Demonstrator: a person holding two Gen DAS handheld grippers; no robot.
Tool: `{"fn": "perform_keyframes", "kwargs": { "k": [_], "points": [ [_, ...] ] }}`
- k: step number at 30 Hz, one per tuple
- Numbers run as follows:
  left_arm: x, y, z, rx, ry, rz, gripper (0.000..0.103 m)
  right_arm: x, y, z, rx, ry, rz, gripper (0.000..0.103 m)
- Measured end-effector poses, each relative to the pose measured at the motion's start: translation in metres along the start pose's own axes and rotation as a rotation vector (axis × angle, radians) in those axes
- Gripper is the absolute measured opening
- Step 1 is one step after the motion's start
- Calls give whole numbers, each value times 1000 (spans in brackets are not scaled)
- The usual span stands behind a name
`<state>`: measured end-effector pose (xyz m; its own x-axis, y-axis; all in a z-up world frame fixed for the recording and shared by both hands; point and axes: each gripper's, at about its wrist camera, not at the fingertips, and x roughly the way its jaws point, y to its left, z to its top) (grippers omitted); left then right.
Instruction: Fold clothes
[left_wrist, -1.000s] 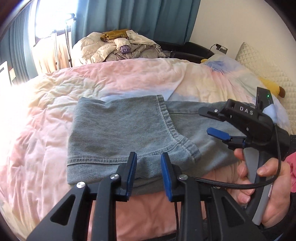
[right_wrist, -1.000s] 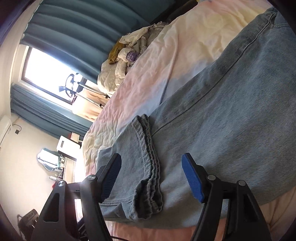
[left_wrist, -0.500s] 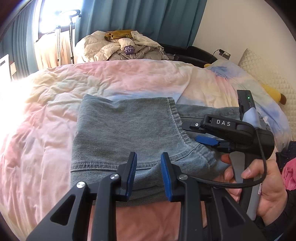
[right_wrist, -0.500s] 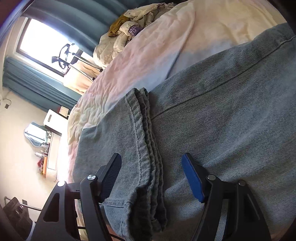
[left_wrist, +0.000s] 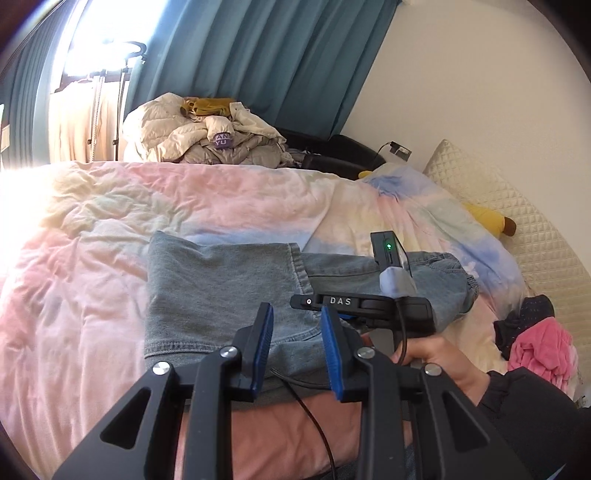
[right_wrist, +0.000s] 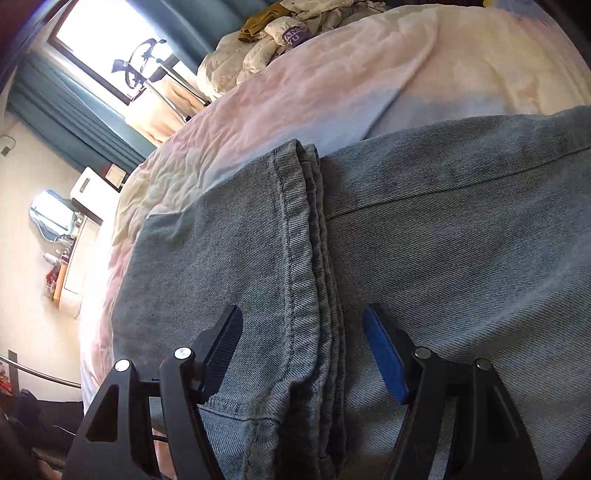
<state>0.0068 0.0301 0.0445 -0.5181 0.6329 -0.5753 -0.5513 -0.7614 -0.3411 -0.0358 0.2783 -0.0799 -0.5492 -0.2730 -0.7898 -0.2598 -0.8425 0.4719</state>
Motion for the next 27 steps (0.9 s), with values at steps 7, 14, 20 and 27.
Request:
{"fn": "perform_keyframes", "kwargs": {
  "k": [7,14,20,27],
  "points": [
    [21,54,1,-208,58,61,27,2,10,-3,-52,12,18,62],
    [28,75,0,-287,53,101,27,-1,-6,-2,66,22,38,31],
    [28,79,-3,-296,42,124,27,-34,4,-6,59,-53,48,18],
    [42,75,-5,-259,64,162,27,-94,-8,6,33,-178,-62,18]
  ]
}}
